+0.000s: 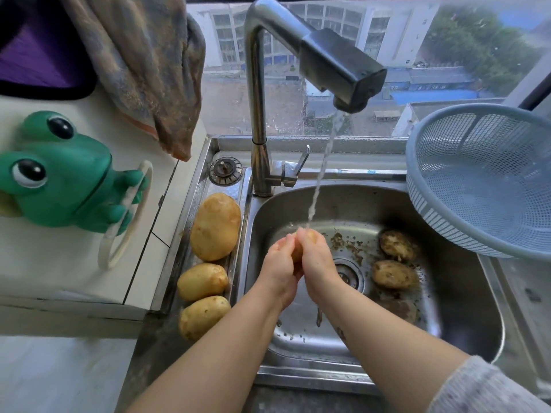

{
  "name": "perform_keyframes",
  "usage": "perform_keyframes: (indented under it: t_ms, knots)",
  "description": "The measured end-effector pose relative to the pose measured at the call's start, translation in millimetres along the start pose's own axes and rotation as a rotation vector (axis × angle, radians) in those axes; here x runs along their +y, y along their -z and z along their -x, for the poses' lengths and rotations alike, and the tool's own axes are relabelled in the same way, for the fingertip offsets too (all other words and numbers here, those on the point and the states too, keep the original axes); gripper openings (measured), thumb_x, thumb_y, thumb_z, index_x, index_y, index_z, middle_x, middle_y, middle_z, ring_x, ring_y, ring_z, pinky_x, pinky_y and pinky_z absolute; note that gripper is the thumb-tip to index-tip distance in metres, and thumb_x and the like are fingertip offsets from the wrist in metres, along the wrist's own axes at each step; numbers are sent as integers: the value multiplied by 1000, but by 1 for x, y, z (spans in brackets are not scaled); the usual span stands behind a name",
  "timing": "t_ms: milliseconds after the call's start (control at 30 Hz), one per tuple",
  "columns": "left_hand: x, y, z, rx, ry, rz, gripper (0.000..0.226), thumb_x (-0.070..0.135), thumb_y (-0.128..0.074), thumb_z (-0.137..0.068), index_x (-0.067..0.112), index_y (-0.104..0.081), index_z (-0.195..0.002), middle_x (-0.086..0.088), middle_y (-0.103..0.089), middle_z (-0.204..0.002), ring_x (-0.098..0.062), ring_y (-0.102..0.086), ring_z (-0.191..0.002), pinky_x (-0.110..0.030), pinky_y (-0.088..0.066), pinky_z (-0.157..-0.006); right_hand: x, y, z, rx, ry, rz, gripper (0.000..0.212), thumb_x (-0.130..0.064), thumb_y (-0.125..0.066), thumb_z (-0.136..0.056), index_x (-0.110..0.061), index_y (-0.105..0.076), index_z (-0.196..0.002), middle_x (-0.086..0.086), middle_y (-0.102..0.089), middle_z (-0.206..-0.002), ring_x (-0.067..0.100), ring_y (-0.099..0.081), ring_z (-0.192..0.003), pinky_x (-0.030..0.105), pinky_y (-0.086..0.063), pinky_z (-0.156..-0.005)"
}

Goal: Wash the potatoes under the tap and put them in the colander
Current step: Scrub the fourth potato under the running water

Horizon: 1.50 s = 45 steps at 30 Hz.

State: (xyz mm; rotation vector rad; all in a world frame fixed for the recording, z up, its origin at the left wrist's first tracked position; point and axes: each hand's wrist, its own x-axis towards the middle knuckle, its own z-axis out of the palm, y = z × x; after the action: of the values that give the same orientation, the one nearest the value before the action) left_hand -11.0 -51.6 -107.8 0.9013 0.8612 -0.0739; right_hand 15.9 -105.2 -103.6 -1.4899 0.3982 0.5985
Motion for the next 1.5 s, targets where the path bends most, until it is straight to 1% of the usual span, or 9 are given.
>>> perform_keyframes:
  t_ms: [167,433,667,833,933,1033,1267,1367,1500]
  knots:
    - [-8,3,5,-67,-115,-150,34,20,-42,-103,8,-43,-135,-17,-61,-123,-25,-63,-110,-39,-52,-96,-8,0,-6,102,-110,-63,33,-35,-39,-100,-15,-65,-94,18,-64,-106,32,-62,-102,52,-50,-96]
    - [-3,8,5,-127,-92,-35,40,22,-30,-107,1,-45,-138,-19,-62,-125,-21,-64,-110,-29,-55,-86,-7,10,3,-92,69,50,29,-26,-36,-103,-11,-51,-123,6,-57,-109,15,-54,-98,21,-43,-72]
    - [-9,9,8,-133,-208,-240,31,21,-42,-103,17,-41,-134,-10,-56,-123,-22,-60,-112,-35,-51,-98,-19,8,2,6,-147,-176,34,-33,-38,-103,-15,-64,-89,10,-62,-91,24,-60,-89,37,-51,-79]
    - [11,10,6,-75,-64,-51,38,34,-32,-105,8,-52,-124,-18,-60,-110,-24,-61,-88,-33,-55,-76,-11,17,3,-278,74,6,33,-28,-43,-102,-18,-48,-133,7,-56,-116,16,-55,-100,28,-45,-83]
    - [24,14,5,-4,76,-173,43,43,-29,-104,8,-55,-106,-9,-53,-71,-13,-46,-52,-22,-41,-45,-10,35,-3,-414,203,259,42,-28,-59,-95,-24,-46,-135,6,-57,-126,16,-56,-112,28,-46,-95]
    - [34,13,5,-13,240,-272,51,45,-23,-102,6,-54,-92,-5,-50,-54,-10,-38,-39,-17,-32,-38,-10,46,-6,-488,278,374,59,-34,-73,-80,-30,-47,-133,3,-62,-119,16,-62,-110,35,-49,-98]
    - [30,-3,11,-81,316,-286,63,65,-29,-96,8,-55,-92,-2,-51,-48,-7,-37,-39,-15,-33,-37,-8,21,3,-82,212,69,19,-38,-67,-84,-22,-61,-94,6,-66,-96,23,-64,-91,36,-55,-74]
    - [10,-2,12,-64,101,-425,59,62,-32,-97,8,-54,-87,1,-43,-50,-9,-37,-40,-20,-33,-43,-2,8,-7,156,-112,-104,37,-52,-56,-86,-15,-65,-87,14,-67,-97,33,-66,-89,43,-54,-71]
    - [-5,14,10,-56,-210,-780,47,54,-43,-96,8,-50,-107,-2,-56,-78,-11,-50,-60,-26,-41,-53,-3,5,-15,143,-357,-206,58,-53,-48,-87,-4,-58,-115,18,-65,-105,34,-63,-92,45,-56,-81]
